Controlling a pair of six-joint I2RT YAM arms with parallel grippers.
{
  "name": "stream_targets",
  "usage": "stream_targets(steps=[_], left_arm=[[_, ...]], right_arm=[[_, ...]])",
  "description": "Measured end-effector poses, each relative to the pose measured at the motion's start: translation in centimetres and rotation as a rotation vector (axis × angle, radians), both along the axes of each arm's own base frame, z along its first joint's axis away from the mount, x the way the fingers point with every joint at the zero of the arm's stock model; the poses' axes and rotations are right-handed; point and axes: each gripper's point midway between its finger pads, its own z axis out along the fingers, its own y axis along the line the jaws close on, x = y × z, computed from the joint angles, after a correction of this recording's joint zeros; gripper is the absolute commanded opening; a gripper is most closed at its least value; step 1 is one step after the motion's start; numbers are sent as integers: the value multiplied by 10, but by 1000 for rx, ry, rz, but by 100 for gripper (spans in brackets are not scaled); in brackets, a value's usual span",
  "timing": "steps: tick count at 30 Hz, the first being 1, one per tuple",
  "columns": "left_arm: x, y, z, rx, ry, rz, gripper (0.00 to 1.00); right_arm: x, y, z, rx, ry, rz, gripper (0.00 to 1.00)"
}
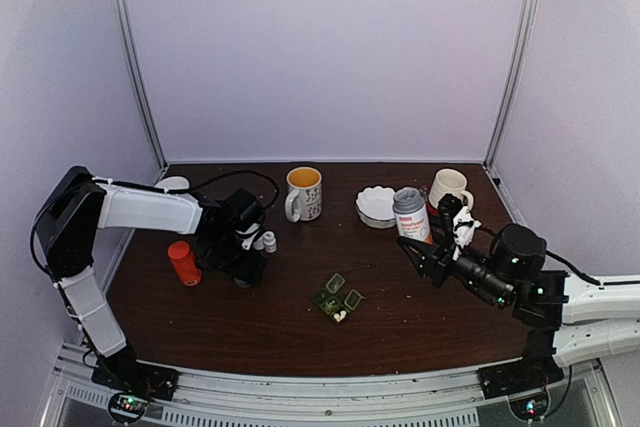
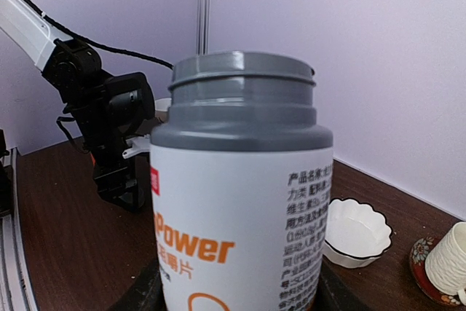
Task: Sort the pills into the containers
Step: Pick up the lid of the pill bottle from the center of the board.
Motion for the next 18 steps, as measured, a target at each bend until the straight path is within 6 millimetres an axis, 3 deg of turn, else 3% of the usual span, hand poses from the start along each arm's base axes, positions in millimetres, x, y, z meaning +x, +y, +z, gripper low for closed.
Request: stream_targets(steps=[5, 13, 18], left_arm=[[-2, -2, -8, 2, 28, -12, 69], [0, -4, -5, 0, 28, -14, 56], [-1, -4, -5, 2, 29, -14, 56]], right_arm=[[0, 2, 0, -4, 3, 3, 0], [0, 3, 1, -4, 3, 6, 0], [0, 3, 1, -5, 3, 8, 0]])
